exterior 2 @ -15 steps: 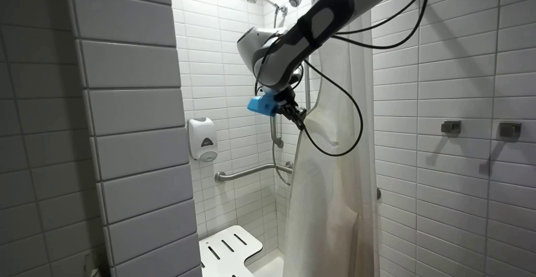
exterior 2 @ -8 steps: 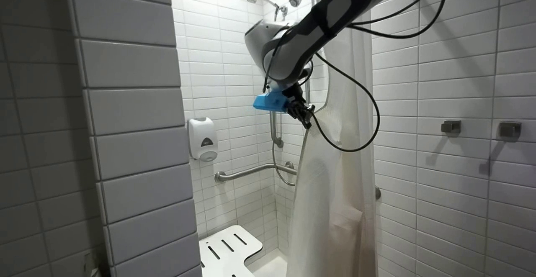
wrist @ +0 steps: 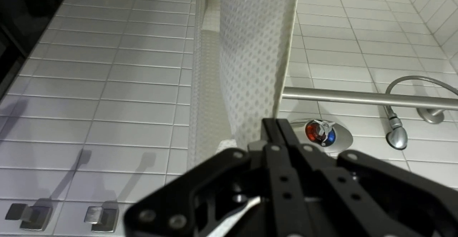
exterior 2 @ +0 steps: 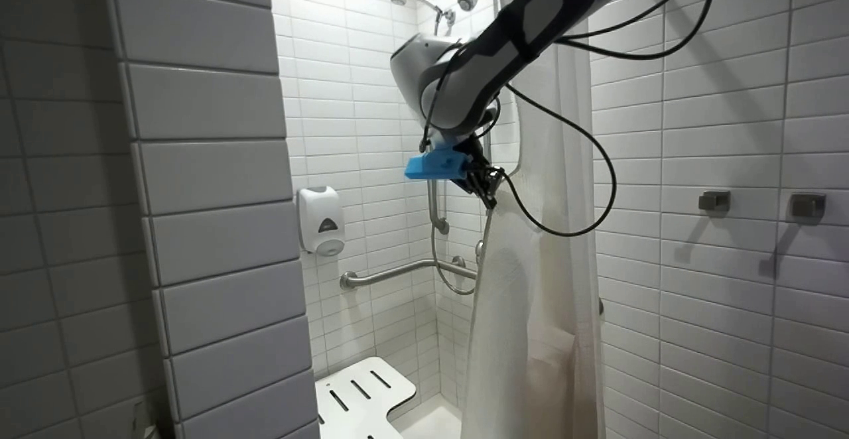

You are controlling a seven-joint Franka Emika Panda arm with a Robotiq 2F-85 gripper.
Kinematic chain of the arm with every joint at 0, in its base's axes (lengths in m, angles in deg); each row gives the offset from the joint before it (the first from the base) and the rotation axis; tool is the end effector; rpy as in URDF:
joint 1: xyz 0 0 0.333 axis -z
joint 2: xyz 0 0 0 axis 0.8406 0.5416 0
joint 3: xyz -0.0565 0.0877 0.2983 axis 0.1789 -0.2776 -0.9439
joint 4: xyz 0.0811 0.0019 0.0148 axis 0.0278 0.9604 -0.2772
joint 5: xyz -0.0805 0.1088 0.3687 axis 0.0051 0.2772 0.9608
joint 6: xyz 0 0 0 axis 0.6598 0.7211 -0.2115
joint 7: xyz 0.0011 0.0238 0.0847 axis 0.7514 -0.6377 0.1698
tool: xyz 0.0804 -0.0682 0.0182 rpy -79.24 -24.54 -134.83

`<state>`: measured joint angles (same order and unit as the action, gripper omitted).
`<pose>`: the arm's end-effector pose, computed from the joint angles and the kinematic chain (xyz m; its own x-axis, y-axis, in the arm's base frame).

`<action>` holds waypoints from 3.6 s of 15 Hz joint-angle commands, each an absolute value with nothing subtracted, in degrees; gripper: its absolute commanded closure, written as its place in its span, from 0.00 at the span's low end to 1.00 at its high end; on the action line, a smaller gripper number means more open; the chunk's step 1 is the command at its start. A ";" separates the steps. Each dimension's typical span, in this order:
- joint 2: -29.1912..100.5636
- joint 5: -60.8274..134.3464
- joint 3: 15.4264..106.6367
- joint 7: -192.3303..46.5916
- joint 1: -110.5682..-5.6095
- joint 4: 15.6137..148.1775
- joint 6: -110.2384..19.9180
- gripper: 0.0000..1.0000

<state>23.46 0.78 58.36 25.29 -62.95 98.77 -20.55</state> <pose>0.5794 0.0010 0.4665 0.0936 -0.8006 0.5919 -0.9933 -0.1152 0.0012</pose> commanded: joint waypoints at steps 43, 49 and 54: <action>16.87 -1.55 49.79 2.61 -63.38 102.54 -16.35 0.99; 16.85 -4.73 48.44 5.14 -64.63 103.05 -15.42 0.99; 17.13 -7.55 47.33 7.70 -65.67 103.18 -13.93 0.99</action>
